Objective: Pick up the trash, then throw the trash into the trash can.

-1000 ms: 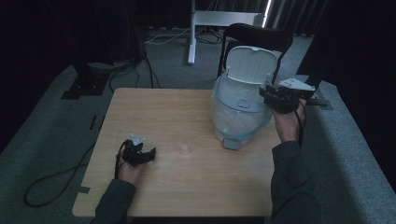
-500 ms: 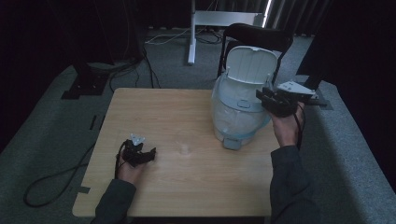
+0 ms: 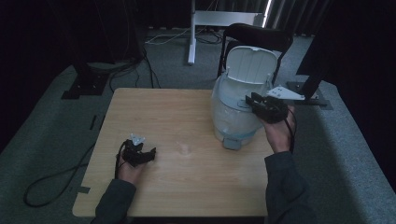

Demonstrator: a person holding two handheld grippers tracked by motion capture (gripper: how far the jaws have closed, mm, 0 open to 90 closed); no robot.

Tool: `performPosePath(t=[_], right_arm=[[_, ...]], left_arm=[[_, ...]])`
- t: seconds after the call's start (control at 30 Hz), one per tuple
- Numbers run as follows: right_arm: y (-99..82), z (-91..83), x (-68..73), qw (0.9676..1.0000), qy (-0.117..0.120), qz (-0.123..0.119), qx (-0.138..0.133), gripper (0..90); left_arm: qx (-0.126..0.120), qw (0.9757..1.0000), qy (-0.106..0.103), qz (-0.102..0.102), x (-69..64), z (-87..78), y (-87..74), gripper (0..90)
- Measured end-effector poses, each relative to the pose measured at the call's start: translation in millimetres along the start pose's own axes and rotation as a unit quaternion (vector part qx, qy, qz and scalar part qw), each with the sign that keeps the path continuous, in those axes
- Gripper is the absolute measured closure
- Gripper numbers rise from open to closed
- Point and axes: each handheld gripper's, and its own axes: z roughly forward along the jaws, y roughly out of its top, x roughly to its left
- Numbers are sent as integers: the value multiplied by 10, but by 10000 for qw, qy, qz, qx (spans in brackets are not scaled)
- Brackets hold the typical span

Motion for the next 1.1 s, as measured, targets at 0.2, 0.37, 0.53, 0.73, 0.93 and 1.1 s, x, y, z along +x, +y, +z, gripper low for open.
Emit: performPosePath(t=[0.2,0.37,0.53,0.73,0.93,1.1], right_arm=[[13,10,68,9999,101,-48,-7,678],[12,23,97,9999,112,-103,44,678],[-2,27,148,9996,234,-134,54,677],[11,43,214,9992,331,-215,60,677],[4,76,268,9987,424,-248,101,677],[7,90,306,9983,496,-291,104,677]], left_arm=[[-2,10000,0,-3,0,0,0,259],[-2,10000,0,-3,0,0,0,259],[-2,10000,0,-3,0,0,0,260],[-5,10000,-2,-5,0,0,-1,260],[3,10000,3,-4,-1,-1,0,260],[7,10000,-1,3,0,-2,-1,259]])
